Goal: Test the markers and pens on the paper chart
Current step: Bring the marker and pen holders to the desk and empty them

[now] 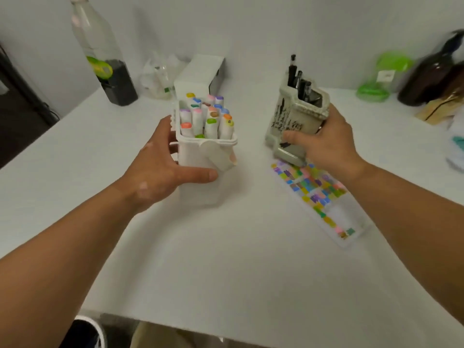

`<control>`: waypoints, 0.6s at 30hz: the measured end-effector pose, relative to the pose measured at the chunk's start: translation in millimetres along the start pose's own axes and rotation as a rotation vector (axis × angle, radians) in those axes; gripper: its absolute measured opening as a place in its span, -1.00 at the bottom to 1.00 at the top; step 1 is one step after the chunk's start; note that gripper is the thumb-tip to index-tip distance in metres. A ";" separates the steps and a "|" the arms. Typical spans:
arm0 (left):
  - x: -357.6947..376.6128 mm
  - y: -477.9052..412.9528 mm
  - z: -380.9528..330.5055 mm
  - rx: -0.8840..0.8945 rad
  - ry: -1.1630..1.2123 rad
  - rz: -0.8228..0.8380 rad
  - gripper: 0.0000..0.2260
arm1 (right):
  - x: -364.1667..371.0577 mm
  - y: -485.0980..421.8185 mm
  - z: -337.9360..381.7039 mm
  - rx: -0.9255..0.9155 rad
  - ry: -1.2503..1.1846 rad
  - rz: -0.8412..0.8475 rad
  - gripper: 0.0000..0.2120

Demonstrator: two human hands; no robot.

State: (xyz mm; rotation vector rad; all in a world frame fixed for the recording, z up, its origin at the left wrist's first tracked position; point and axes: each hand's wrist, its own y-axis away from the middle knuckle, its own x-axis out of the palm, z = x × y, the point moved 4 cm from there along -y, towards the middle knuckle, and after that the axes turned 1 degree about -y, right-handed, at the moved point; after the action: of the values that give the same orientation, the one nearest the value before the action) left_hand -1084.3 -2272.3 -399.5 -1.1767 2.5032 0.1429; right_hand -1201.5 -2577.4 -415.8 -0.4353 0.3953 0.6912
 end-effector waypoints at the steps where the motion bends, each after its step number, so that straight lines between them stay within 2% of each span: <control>1: 2.2 2.5 -3.1 -0.008 -0.018 -0.007 0.00 | 0.6 -1.3 -3.9 0.010 0.003 0.009 -0.40; 12: 23.4 16.2 -23.6 -0.074 -0.179 -0.018 0.03 | 23.1 -27.3 -6.4 0.001 0.073 0.026 -0.38; 16: 32.4 11.3 -23.7 -0.088 -0.199 0.007 0.01 | 26.2 -25.9 -1.2 0.080 0.044 0.075 -0.29; 18: 31.6 6.3 -27.4 -0.092 -0.287 0.051 0.01 | 15.3 -11.3 2.2 0.126 -0.020 0.076 -0.27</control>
State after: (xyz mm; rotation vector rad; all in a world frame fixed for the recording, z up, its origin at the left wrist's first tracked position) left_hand -1115.4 -2297.8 -386.2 -1.0447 2.2938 0.4137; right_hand -1182.6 -2576.1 -418.6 -0.2952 0.4354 0.7400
